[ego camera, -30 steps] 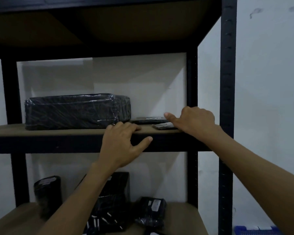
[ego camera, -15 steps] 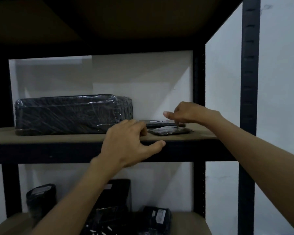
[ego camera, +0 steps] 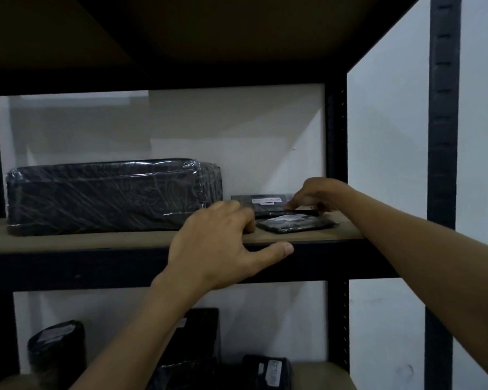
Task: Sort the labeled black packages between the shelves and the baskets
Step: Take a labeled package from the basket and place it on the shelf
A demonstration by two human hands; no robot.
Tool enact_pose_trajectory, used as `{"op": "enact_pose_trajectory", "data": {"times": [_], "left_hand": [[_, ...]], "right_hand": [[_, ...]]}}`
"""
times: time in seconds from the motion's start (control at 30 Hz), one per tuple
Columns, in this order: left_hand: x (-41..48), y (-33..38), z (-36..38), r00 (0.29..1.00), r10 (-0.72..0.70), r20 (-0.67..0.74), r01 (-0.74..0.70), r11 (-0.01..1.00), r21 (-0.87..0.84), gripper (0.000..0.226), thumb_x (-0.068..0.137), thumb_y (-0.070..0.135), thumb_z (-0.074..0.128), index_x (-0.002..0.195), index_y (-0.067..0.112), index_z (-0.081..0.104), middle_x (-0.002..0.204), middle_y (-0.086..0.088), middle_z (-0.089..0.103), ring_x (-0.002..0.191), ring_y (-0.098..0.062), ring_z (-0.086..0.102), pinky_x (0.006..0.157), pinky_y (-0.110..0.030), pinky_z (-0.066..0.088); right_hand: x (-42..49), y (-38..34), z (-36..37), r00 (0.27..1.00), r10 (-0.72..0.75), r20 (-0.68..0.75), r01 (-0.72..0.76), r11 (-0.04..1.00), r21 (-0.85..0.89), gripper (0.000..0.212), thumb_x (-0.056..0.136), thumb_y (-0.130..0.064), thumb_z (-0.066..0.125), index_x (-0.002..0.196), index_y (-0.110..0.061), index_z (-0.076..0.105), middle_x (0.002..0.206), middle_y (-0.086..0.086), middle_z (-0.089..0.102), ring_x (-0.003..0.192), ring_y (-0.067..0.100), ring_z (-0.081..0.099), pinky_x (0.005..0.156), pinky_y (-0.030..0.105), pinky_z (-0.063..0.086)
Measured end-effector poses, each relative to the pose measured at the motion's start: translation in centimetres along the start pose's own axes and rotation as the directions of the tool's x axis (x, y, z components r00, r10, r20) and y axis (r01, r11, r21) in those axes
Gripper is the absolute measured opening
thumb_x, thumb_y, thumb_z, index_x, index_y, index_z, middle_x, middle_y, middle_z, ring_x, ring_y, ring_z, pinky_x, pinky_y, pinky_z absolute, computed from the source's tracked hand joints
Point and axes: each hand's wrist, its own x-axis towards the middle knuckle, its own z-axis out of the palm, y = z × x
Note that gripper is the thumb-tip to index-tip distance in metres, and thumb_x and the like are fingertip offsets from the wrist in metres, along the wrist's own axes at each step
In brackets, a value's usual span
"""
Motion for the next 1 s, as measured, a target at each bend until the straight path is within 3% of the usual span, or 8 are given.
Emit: {"op": "enact_pose_trajectory", "data": {"times": [0.07,0.2,0.4,0.57,0.63,0.77,0.83,1.0], "left_hand": [[-0.1,0.0,0.1,1.0,-0.003,-0.011,0.004,1.0,0.016,0.068,0.066,0.091,0.017,0.079,0.032,0.051,0.077,0.014,0.044,0.077,-0.006,0.041,0.065,-0.025,0.025],[-0.3,0.1,0.1,1.0,-0.01,-0.009,0.011,1.0,0.021,0.069,0.066,0.091,0.015,0.08,0.033,0.05,0.076,0.014,0.043,0.076,-0.005,0.04,0.067,-0.025,0.026],[-0.4,0.1,0.1,1.0,-0.02,-0.014,0.02,0.999,0.028,0.073,0.066,0.09,0.015,0.082,0.031,0.054,0.078,0.014,0.046,0.077,-0.006,0.042,0.067,-0.024,0.026],[-0.3,0.1,0.3,0.999,-0.019,-0.026,0.02,1.0,0.012,0.073,0.066,0.091,0.016,0.081,0.031,0.055,0.078,0.013,0.046,0.077,-0.006,0.043,0.068,-0.024,0.028],[-0.3,0.1,0.3,0.999,-0.016,-0.036,0.017,1.0,0.018,0.073,0.067,0.091,0.016,0.081,0.031,0.055,0.078,0.013,0.046,0.078,-0.006,0.044,0.068,-0.024,0.029],[-0.4,0.1,0.4,0.998,-0.016,-0.068,0.017,1.0,0.015,0.072,0.068,0.09,0.018,0.08,0.03,0.055,0.076,0.014,0.046,0.075,-0.005,0.043,0.067,-0.023,0.029],[-0.5,0.1,0.5,0.995,-0.012,-0.102,0.013,1.0,0.012,0.069,0.07,0.089,0.021,0.075,0.028,0.053,0.073,0.014,0.044,0.072,-0.006,0.041,0.065,-0.023,0.029],[-1.2,0.2,0.8,0.953,0.04,-0.301,-0.052,0.998,-0.033,0.056,0.078,0.079,0.039,0.066,0.025,0.039,0.065,0.012,0.035,0.06,-0.008,0.034,0.058,-0.022,0.028]], "right_hand": [[0.1,0.5,-0.4,1.0,0.017,0.006,-0.018,0.988,0.156,0.069,0.087,-0.037,0.065,0.137,0.002,0.037,0.14,0.022,0.044,0.091,0.029,0.039,0.069,0.033,0.037],[0.6,1.8,-1.0,0.987,-0.08,-0.143,0.123,0.937,0.328,0.036,0.08,-0.024,0.074,0.107,-0.007,0.058,0.098,0.008,0.062,0.078,0.019,0.052,0.058,0.027,0.036],[0.3,2.0,-0.7,0.984,-0.145,-0.102,0.17,0.937,0.304,0.008,0.087,-0.017,0.064,0.089,-0.019,0.057,0.085,0.002,0.059,0.072,0.014,0.045,0.056,0.028,0.031],[-0.1,1.9,-0.7,0.975,-0.195,-0.107,0.221,0.906,0.36,0.014,0.09,-0.006,0.06,0.079,-0.014,0.055,0.065,0.0,0.055,0.06,0.01,0.044,0.043,0.018,0.035],[0.0,1.8,-0.7,0.97,-0.21,-0.119,0.241,0.878,0.414,0.014,0.088,0.001,0.059,0.082,-0.01,0.054,0.07,0.003,0.058,0.061,0.01,0.049,0.044,0.014,0.04],[0.4,1.9,-0.9,0.95,-0.231,-0.208,0.305,0.821,0.483,0.021,0.083,0.001,0.065,0.099,-0.008,0.055,0.099,0.012,0.065,0.084,0.019,0.061,0.074,0.026,0.052],[-0.3,2.1,-1.1,0.933,-0.226,-0.281,0.349,0.76,0.548,0.025,0.084,-0.001,0.065,0.104,-0.005,0.053,0.093,0.009,0.064,0.076,0.015,0.059,0.064,0.019,0.051],[-3.3,2.5,-1.1,0.868,-0.167,-0.468,0.445,0.681,0.581,0.028,0.086,-0.011,0.064,0.109,-0.012,0.047,0.088,0.004,0.058,0.068,0.017,0.055,0.052,0.033,0.045]]}}
